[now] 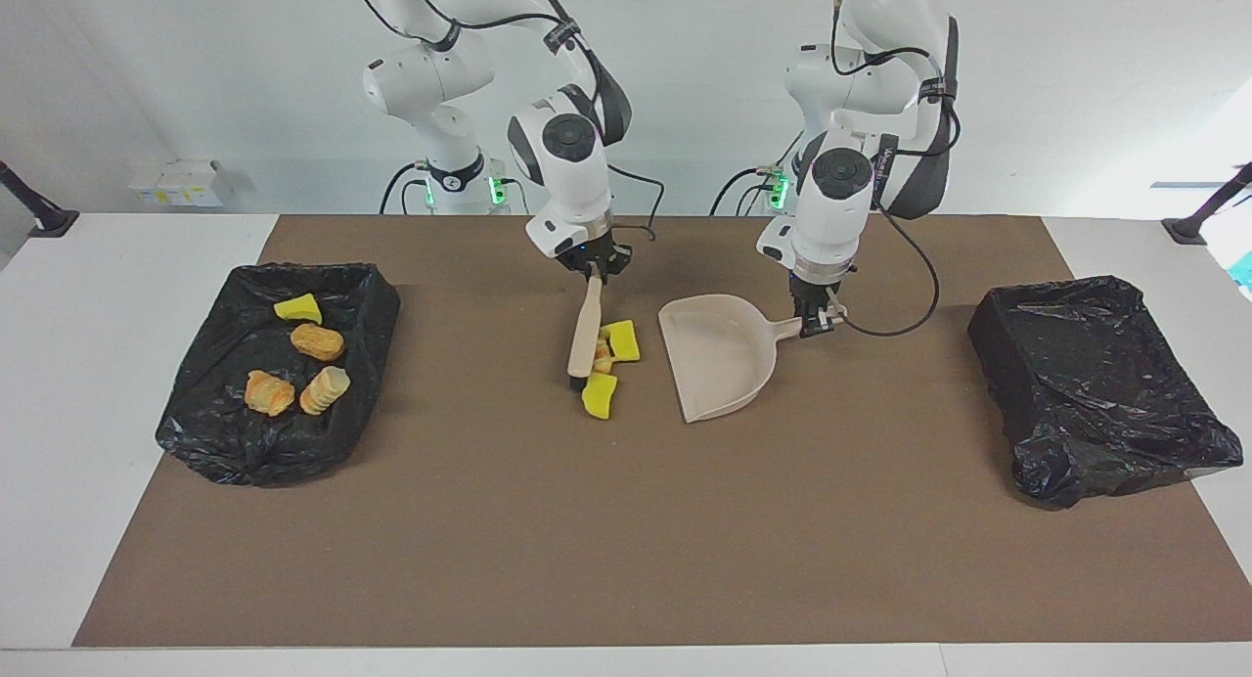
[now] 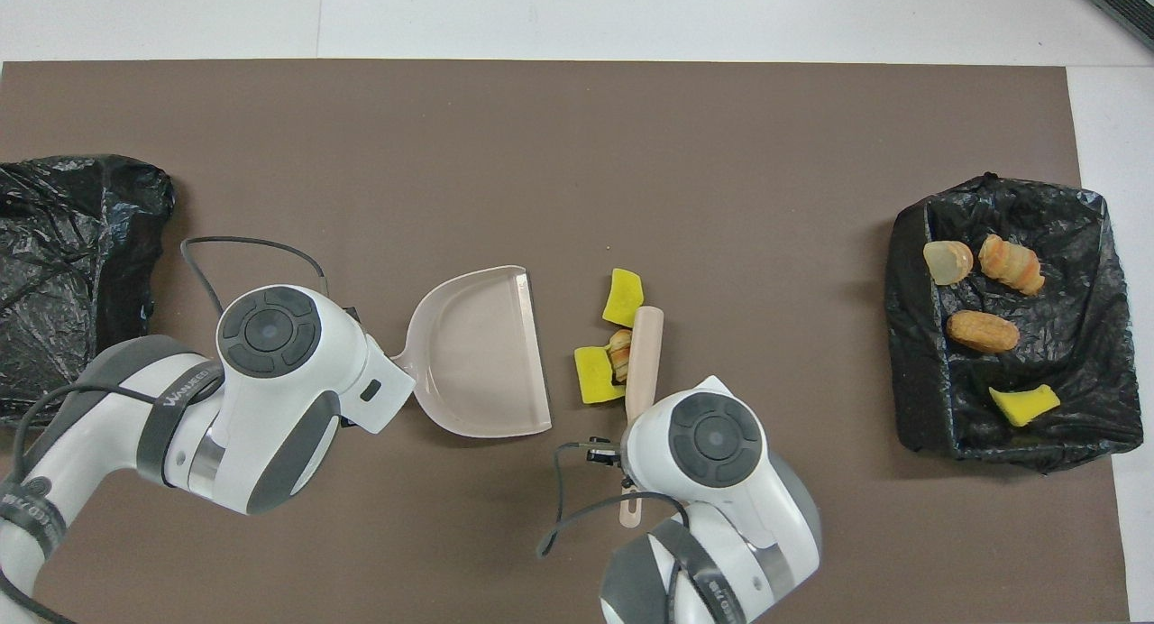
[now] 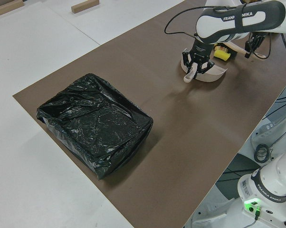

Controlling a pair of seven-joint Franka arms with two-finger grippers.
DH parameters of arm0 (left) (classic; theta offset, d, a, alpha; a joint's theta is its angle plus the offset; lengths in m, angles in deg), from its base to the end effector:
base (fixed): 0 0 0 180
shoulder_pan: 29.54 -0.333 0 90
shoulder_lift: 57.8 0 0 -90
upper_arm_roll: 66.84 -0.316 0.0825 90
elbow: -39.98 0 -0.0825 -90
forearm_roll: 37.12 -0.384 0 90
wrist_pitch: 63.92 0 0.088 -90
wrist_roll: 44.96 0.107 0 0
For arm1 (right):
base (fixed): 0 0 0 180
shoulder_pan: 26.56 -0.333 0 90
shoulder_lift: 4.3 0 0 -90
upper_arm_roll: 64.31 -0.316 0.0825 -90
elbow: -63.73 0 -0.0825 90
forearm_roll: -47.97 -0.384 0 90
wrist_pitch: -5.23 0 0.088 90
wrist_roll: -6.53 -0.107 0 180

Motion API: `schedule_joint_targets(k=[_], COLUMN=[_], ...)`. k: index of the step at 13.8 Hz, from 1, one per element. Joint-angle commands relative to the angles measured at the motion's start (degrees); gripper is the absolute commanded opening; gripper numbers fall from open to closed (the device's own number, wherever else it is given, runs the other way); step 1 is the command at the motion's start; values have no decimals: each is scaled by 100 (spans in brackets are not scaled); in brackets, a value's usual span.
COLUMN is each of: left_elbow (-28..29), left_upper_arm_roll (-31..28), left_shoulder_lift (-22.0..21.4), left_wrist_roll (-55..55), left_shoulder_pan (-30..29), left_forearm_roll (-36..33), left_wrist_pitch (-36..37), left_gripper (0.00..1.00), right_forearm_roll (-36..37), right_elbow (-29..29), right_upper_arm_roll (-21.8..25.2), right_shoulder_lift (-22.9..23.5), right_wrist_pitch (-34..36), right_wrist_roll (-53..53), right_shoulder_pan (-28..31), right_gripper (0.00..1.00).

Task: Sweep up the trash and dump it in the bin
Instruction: 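Sweep the sponges and crust with the right gripper into the dustpan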

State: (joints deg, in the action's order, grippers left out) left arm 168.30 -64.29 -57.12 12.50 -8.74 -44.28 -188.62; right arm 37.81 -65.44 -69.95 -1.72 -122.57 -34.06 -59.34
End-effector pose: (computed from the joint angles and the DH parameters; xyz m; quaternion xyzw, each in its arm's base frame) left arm 0.4761 -0.2004 0.3574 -0.7352 0.6750 0.0504 0.0365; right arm 0.4032 0.3266 0.3385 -0.9941 0.0755 0.0712 0.0324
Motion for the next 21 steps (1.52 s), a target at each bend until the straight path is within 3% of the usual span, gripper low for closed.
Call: schedule_joint_targets(k=[1, 3, 7, 9, 13, 17, 21], left_elbow=[202, 184, 184, 184, 140, 114, -315], left_upper_arm_roll=[-71, -71, -71, -71, -71, -71, -71], left_shoulder_lift=[-77, -68, -60, -60, -7, 54, 300], left_wrist_roll=[20, 20, 20, 20, 72, 406, 1126], left_shoulder_pan=[82, 29, 3, 3, -85, -234, -672], left_forearm_roll=[-154, -154, -154, -145, -154, -154, -154], left_wrist_pitch=[-186, -186, -195, -195, -282, -424, -310], left_gripper=[0, 0, 0, 0, 0, 0, 0], right_forearm_roll=[-257, -284, -1345, -1541, -1444, -735, -205], right_elbow=[751, 919, 1173, 1419, 1368, 1376, 1315], right_upper_arm_roll=[-16, -51, -253, -254, -183, -192, -262], right_shoulder_lift=[620, 691, 761, 770, 263, -458, -706], right_wrist_pitch=[203, 186, 63, 202, 1132, 2249, 2392], right_wrist_roll=[-36, 33, 955, 1001, 948, 904, 299], right_shoulder_pan=[-332, -527, -527, -519, -326, -158, -544], right_gripper=[0, 0, 0, 0, 0, 0, 0])
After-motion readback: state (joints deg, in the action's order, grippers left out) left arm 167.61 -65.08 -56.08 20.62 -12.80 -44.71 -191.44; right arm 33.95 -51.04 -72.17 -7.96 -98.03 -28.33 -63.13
